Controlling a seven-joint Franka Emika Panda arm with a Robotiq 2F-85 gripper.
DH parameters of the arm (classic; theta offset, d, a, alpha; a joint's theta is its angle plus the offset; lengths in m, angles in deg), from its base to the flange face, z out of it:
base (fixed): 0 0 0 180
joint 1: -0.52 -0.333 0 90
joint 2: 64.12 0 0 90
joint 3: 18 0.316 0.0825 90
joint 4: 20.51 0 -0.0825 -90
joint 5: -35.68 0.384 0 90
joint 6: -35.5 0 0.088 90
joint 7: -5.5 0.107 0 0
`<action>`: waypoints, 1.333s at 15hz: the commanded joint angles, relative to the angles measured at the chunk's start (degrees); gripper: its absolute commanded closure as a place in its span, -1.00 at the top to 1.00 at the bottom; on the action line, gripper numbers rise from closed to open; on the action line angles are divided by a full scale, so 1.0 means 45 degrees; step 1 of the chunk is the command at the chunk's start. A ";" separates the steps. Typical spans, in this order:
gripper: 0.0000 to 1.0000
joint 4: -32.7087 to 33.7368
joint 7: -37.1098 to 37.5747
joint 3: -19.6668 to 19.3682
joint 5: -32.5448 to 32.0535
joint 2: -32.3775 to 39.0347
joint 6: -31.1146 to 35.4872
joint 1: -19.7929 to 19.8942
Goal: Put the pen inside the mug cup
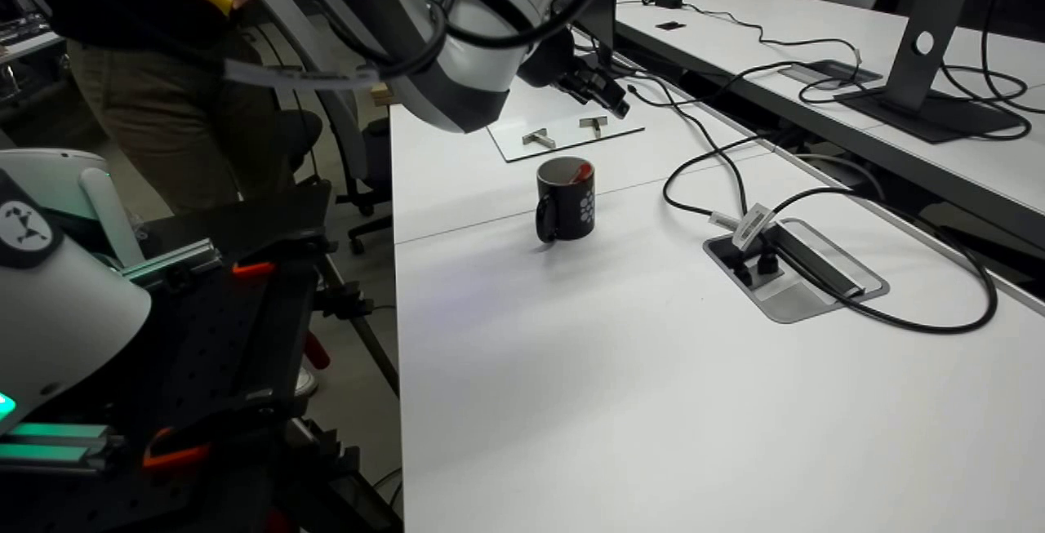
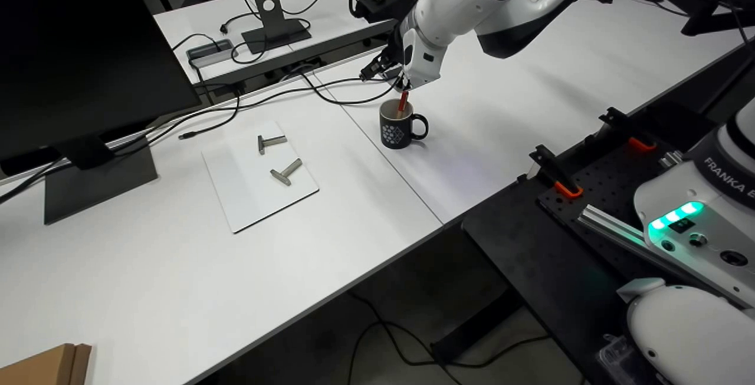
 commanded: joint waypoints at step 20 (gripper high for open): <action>1.00 0.0936 0.7976 -0.9453 0.1133 -0.8830 0.3390 -1.0728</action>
